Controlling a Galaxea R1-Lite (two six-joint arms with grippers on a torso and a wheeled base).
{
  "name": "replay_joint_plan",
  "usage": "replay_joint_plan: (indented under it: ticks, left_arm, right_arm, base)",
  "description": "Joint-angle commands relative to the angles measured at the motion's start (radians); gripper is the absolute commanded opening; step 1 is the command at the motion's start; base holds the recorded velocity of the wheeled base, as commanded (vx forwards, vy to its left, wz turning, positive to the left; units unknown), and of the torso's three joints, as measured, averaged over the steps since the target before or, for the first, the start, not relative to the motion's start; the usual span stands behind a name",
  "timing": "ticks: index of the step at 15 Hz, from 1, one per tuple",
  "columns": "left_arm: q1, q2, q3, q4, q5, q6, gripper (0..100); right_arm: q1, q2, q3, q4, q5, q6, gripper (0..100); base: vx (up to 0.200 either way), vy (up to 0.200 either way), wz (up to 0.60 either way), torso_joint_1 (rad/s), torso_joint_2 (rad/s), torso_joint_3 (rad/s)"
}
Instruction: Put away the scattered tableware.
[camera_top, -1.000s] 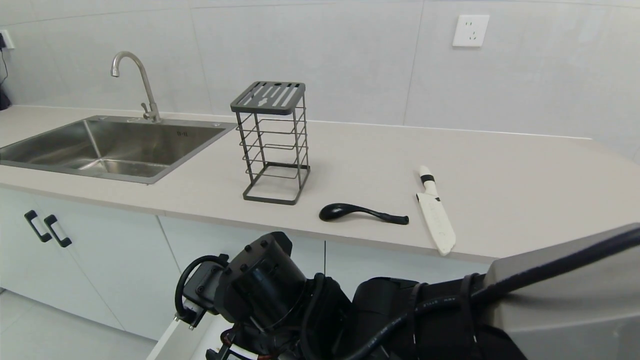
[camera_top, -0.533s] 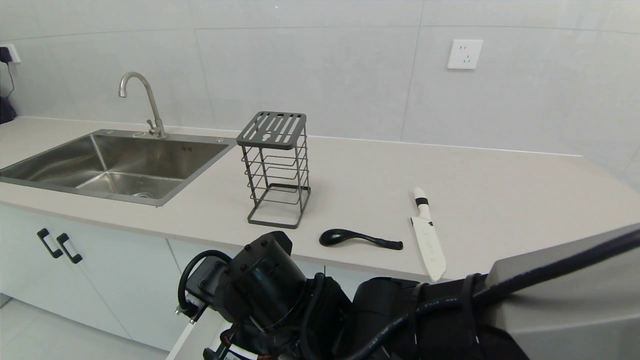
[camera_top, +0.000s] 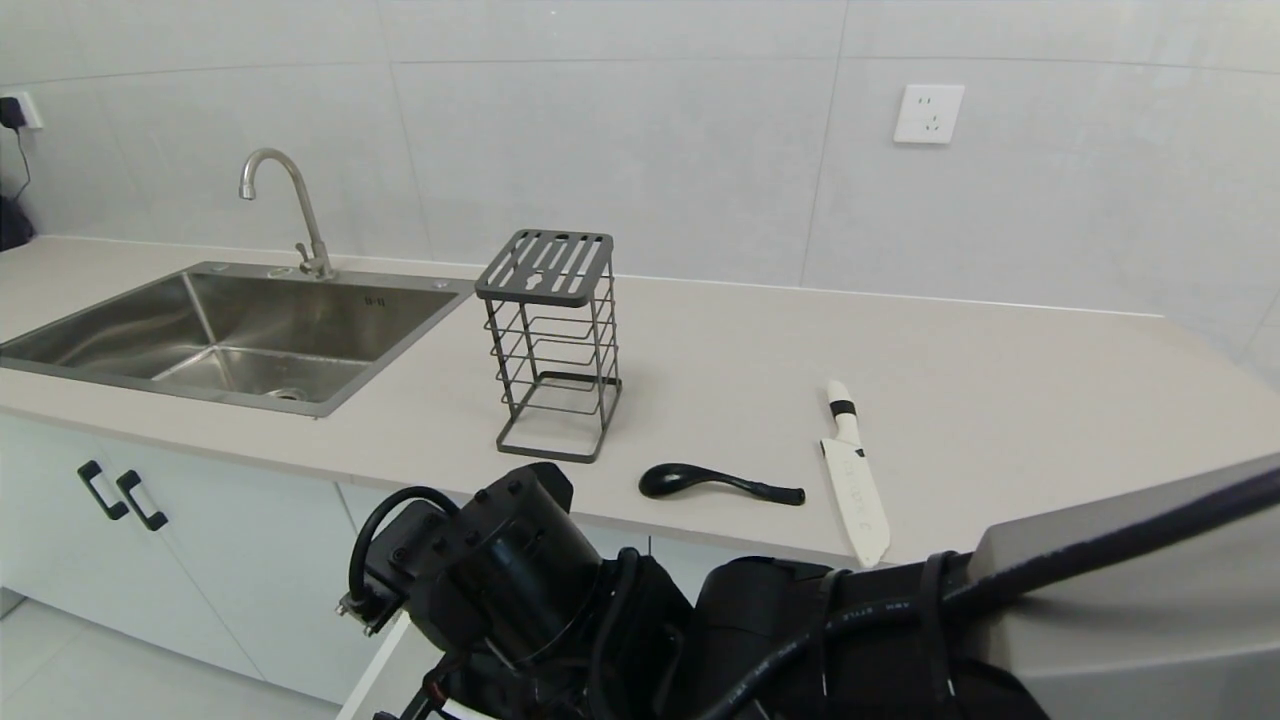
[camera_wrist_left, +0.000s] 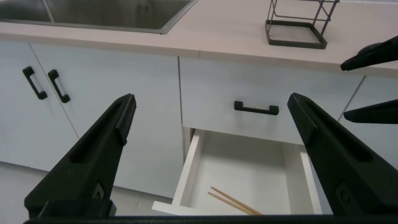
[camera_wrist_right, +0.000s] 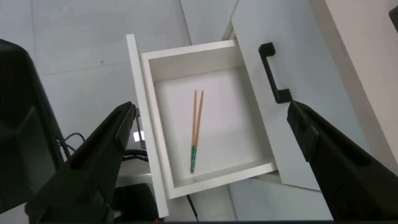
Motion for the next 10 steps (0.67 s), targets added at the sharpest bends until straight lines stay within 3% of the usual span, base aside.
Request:
replay_joint_plan:
  ticks: [1, 4, 7, 10]
  left_arm:
    - [0.000, 0.001, 0.000, 0.000, 0.000, 0.000, 100]
    - [0.000, 0.001, 0.000, 0.000, 0.000, 0.000, 100]
    - [0.000, 0.001, 0.000, 0.000, 0.000, 0.000, 100]
    - [0.000, 0.001, 0.000, 0.000, 0.000, 0.000, 100]
  right_arm:
    - [0.002, -0.011, 0.019, 0.000, 0.002, -0.008, 100]
    - [-0.049, -0.116, 0.110, -0.004, 0.005, -0.009, 100]
    - [-0.215, -0.318, 0.335, -0.006, 0.013, -0.064, 100]
    - [-0.356, -0.393, 0.394, -0.075, 0.027, -0.109, 100]
  base:
    - [0.000, 0.000, 0.00, 0.000, 0.00, 0.000]
    - [0.000, 0.000, 0.00, 0.000, 0.00, 0.000]
    - [0.000, 0.000, 0.00, 0.000, 0.00, 0.000]
    - [0.000, 0.000, 0.00, 0.000, 0.00, 0.000]
